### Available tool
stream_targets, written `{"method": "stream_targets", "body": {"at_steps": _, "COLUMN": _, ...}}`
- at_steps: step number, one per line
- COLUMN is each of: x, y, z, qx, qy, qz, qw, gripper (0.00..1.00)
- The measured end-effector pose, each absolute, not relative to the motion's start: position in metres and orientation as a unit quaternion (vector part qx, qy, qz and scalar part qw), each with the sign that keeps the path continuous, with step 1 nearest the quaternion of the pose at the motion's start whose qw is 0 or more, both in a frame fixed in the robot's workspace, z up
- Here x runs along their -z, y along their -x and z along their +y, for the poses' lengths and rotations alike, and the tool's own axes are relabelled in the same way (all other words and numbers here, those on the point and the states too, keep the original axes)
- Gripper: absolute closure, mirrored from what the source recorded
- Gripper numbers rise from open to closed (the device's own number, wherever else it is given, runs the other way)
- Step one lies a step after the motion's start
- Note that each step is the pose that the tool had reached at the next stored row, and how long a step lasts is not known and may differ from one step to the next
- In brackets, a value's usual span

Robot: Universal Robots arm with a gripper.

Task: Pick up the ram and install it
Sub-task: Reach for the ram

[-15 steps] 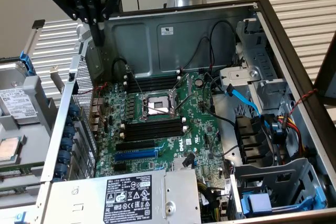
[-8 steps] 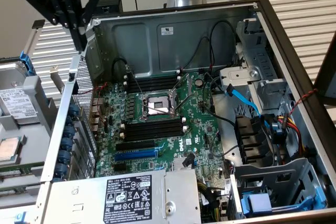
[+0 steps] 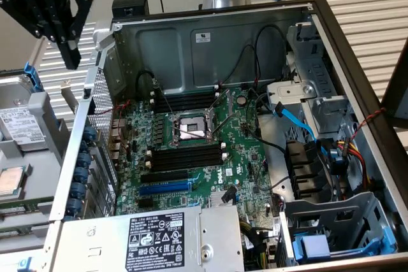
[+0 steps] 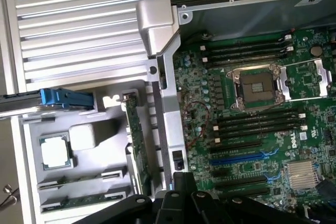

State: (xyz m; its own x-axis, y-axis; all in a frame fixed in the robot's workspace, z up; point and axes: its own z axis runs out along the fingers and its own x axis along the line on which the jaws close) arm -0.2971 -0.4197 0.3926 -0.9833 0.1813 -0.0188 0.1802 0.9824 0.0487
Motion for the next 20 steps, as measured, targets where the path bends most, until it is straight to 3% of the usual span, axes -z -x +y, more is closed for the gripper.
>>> {"method": "stream_targets", "body": {"at_steps": 20, "x": -0.392, "y": 0.386, "z": -0.441, "qx": -0.023, "qy": -0.091, "qz": 0.996, "qw": 0.011, "gripper": 0.89}}
